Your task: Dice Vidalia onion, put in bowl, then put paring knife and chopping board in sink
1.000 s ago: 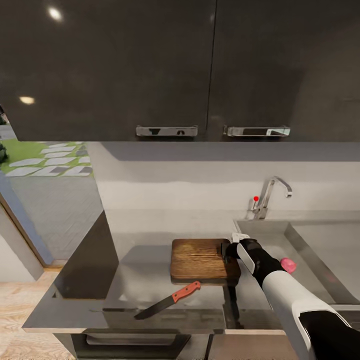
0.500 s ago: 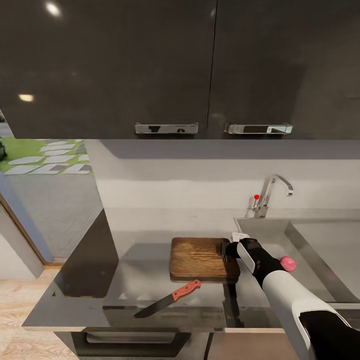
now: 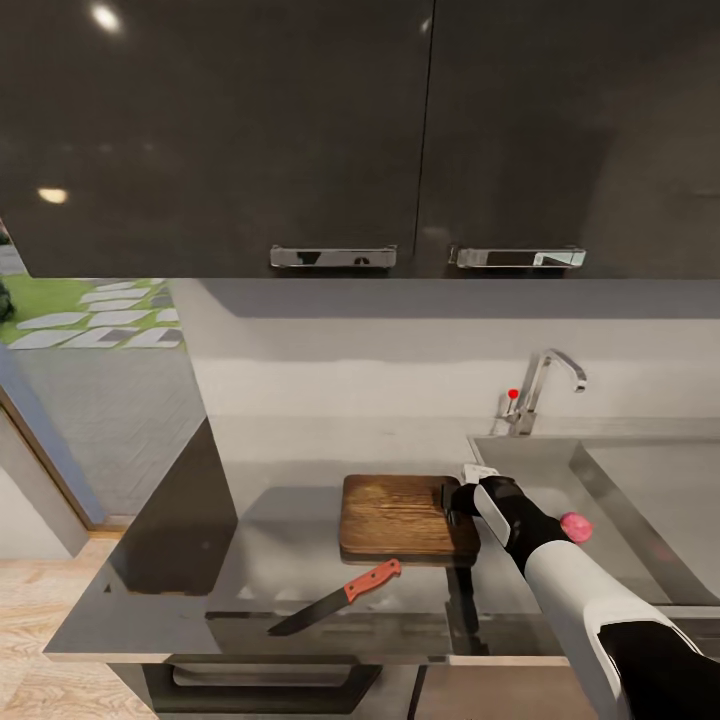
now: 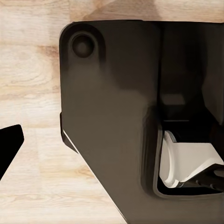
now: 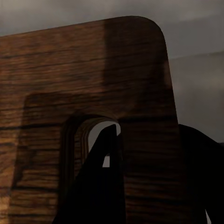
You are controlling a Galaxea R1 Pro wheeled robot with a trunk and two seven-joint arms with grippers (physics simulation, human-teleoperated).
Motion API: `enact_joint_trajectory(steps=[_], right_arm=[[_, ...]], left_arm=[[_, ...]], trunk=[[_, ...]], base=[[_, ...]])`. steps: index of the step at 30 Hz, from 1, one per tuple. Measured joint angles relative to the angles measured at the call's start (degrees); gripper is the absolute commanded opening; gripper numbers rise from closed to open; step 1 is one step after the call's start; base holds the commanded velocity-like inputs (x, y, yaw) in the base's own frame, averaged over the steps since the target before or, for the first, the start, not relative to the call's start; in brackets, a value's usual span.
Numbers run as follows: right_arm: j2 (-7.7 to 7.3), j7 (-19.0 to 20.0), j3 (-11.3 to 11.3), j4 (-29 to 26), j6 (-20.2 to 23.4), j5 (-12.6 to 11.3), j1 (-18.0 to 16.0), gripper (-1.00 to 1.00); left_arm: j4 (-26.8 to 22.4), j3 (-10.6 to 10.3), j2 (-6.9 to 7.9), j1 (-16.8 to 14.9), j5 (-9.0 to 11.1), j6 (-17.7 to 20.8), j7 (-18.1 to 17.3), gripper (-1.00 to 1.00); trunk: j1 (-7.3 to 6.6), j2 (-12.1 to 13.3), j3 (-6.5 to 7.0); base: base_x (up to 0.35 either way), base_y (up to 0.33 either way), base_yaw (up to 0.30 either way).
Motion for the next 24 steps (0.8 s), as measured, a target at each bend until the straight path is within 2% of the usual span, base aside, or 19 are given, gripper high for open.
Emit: enact_joint_trajectory(steps=[8,9,10,14,15,16,24], right_arm=[[0.00,-0.03,0.02,0.00,0.01,-0.04,0.00,-1.00],[0.00,-0.05,0.03,-0.01,0.02,-0.06,0.00,1.00],[0.00,-0.11,0.15,0.33,0.13,0.96,0.05,1.00],[0.00,-0.12,0.16,0.35,0.16,1.00,0.05,1.00],[-0.02,-0.22,0.11,0.34,0.21,1.71,0.03,1.00],[0.00,-0.12,0.16,0.34,0.17,1.06,0.04,1.00],[0.00,-0.10,0.16,0.35,0.17,1.01,0.05,1.00]], left_arm=[[0.00,0.00,0.01,-0.01,0.00,0.00,0.00,1.00],[0.00,0.00,0.02,0.00,0.00,0.00,0.00,1.00],[0.00,0.00,0.02,-0.02,0.00,0.00,0.00,1.00],[0.00,0.00,0.02,-0.01,0.00,0.00,0.00,1.00],[0.00,0.01,0.02,0.00,0.00,0.00,0.00,1.00],[0.00,0.00,0.02,0.00,0.00,0.00,0.00,1.00],[0.00,0.00,0.02,-0.01,0.00,0.00,0.00,1.00]], trunk=[[0.00,0.00,0.00],[0.00,0.00,0.00],[0.02,0.05,-0.01],[0.01,0.04,-0.01],[0.01,0.04,-0.01],[0.01,0.04,-0.01],[0.01,0.04,-0.01]], base=[[0.000,0.000,0.000],[0.000,0.000,0.000],[0.000,0.000,0.000],[0.000,0.000,0.000],[0.000,0.000,0.000],[0.000,0.000,0.000],[0.000,0.000,0.000]])
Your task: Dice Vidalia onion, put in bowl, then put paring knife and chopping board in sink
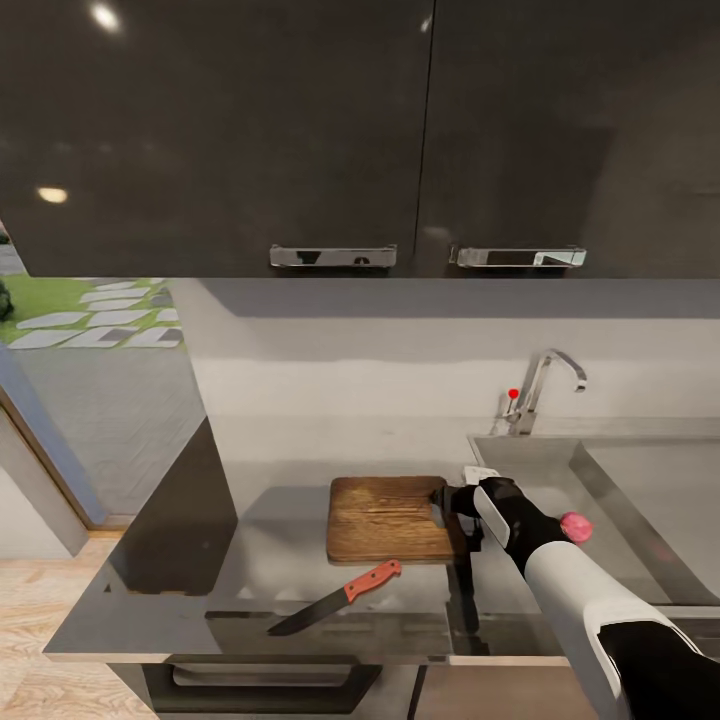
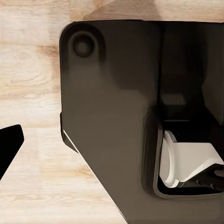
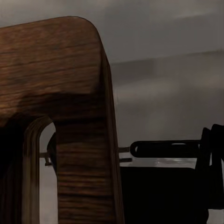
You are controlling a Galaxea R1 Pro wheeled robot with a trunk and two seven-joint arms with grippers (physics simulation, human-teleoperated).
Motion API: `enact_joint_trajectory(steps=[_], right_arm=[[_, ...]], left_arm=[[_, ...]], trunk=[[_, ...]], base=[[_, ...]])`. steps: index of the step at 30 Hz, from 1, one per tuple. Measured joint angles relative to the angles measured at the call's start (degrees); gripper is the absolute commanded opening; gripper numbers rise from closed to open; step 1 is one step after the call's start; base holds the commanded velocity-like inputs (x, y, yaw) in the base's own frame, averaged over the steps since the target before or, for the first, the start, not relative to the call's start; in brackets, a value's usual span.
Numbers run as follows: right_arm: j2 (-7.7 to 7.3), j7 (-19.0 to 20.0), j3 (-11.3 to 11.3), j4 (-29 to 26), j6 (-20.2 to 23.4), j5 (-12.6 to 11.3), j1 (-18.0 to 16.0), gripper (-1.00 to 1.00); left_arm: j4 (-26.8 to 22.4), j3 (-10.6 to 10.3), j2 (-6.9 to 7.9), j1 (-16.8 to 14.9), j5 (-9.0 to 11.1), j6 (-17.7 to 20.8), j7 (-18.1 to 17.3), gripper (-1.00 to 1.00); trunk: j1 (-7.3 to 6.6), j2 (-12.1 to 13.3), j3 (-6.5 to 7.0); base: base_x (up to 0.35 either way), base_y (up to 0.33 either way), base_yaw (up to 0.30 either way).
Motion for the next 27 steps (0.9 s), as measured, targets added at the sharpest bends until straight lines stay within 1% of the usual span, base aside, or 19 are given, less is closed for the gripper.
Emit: enact_joint_trajectory(steps=[27], right_arm=[[-0.07,0.08,-0.02,-0.58,0.09,-0.25,0.00,1.00]], left_arm=[[0.00,0.00,0.00,0.00,0.00,0.00,0.00,1.00]], trunk=[[0.00,0.00,0.00]], base=[[0.000,0.000,0.000]])
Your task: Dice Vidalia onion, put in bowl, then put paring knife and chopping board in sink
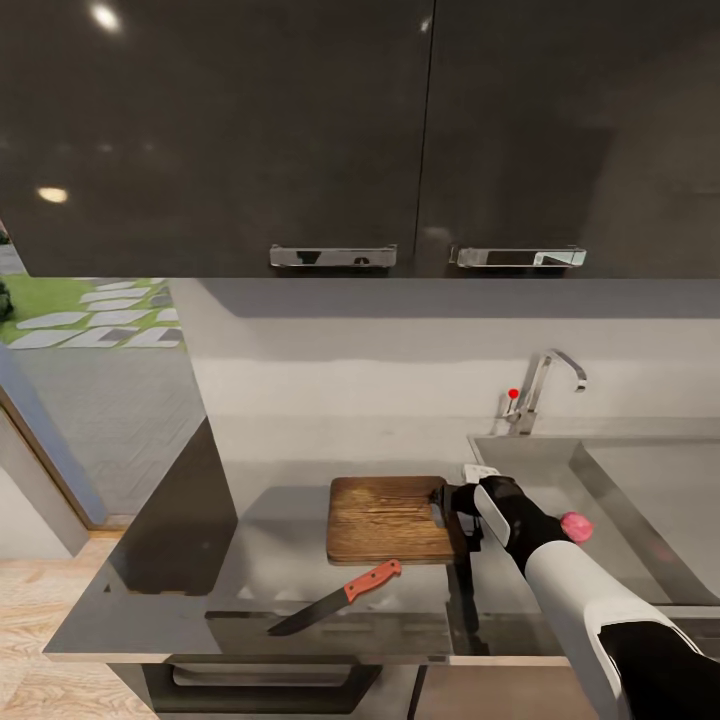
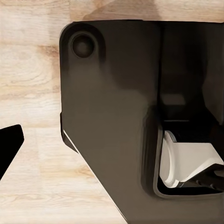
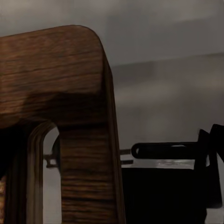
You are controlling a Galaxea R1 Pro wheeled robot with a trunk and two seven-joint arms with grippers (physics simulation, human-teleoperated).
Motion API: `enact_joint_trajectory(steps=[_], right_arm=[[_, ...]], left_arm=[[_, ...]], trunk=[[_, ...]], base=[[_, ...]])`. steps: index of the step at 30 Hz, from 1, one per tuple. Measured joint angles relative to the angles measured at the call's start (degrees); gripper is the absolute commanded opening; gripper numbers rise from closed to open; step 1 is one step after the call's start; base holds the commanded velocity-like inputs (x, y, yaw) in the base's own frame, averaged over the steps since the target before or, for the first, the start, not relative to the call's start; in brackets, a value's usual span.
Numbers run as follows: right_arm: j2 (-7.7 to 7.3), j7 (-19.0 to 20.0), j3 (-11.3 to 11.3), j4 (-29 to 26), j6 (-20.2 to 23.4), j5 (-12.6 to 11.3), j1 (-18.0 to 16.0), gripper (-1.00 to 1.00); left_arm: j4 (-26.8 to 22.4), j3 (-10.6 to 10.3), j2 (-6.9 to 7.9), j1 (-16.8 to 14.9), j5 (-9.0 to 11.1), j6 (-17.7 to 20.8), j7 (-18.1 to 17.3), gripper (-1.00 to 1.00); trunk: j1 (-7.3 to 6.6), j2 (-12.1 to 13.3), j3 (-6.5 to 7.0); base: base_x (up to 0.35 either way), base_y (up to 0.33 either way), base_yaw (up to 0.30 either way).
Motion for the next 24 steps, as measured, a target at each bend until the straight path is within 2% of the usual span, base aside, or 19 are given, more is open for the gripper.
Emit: enact_joint_trajectory(steps=[8,12,13,24], right_arm=[[-0.25,0.08,-0.19,-0.51,0.08,0.02,0.00,1.00],[-1.35,0.08,-0.16,-2.05,0.17,0.02,0.00,1.00],[-1.78,0.08,-0.11,-4.08,1.58,0.02,-0.01,1.00],[-2.63,0.08,0.05,-13.36,10.09,0.09,0.00,1.00]], left_arm=[[0.00,0.00,0.00,0.01,0.00,0.00,0.00,1.00],[0.00,0.00,-0.04,0.01,0.00,0.00,0.00,1.00],[0.00,0.00,-0.05,0.01,0.00,0.03,0.00,1.00],[0.00,0.00,-0.09,0.00,0.00,0.06,0.00,1.00]], trunk=[[0.00,0.00,0.00],[0.00,0.00,0.00],[0.00,-0.01,0.00],[0.00,0.00,0.00]], base=[[0.000,0.000,0.000],[0.000,0.000,0.000],[0.000,0.000,0.000],[0.000,0.000,0.000]])
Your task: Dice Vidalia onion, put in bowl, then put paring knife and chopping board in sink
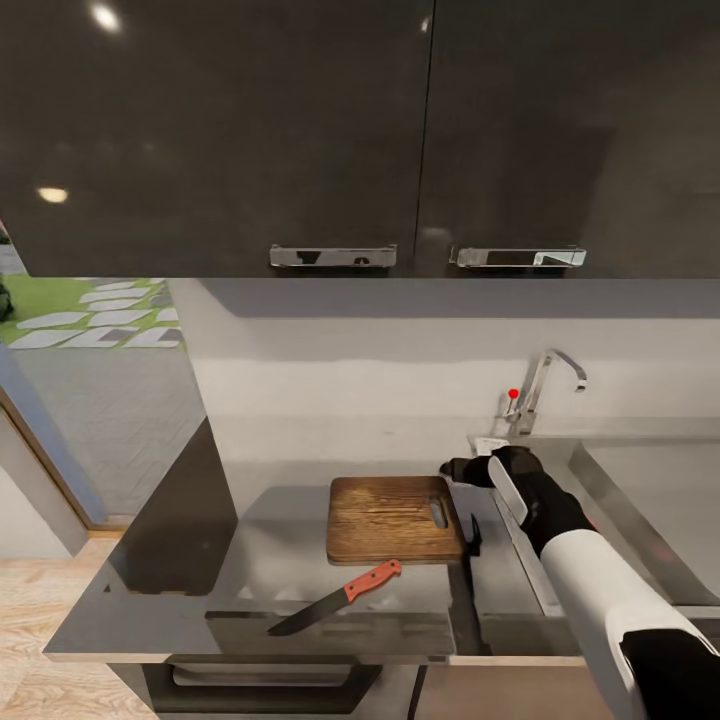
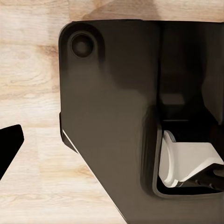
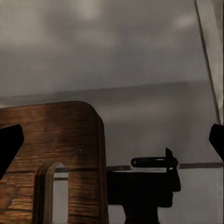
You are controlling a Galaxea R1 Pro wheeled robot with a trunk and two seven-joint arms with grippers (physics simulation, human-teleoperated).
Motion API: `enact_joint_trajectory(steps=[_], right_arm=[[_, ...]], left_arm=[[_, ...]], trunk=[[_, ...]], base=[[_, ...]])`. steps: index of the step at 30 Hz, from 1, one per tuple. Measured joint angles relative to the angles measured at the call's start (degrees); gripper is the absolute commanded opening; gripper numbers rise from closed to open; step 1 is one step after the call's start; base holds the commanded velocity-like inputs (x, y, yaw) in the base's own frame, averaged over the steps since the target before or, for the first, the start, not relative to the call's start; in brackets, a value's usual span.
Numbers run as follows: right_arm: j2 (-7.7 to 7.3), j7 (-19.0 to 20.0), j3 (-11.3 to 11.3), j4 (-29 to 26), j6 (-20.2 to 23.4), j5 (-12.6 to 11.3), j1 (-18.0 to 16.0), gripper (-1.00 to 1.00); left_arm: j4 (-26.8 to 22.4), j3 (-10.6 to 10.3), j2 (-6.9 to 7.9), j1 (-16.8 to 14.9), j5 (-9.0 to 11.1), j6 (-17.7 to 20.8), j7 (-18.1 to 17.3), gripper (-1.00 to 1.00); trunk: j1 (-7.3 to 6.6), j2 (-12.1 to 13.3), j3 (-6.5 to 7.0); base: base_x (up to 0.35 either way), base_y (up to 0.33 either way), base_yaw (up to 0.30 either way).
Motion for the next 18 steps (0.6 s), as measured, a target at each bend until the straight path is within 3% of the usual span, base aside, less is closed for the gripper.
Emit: enact_joint_trajectory(steps=[8,18], right_arm=[[-0.90,0.00,0.09,-3.07,2.90,-0.14,0.00,1.00],[-0.93,0.00,0.10,-3.38,3.13,-0.15,0.00,1.00]], left_arm=[[0.00,0.00,-0.04,-0.01,0.00,-0.05,-0.01,1.00],[0.00,0.00,-0.09,0.00,0.00,-0.02,-0.01,1.00]], trunk=[[0.02,0.01,0.00],[0.04,0.01,0.00]], base=[[-0.070,0.000,0.000],[-0.299,0.000,0.000]])
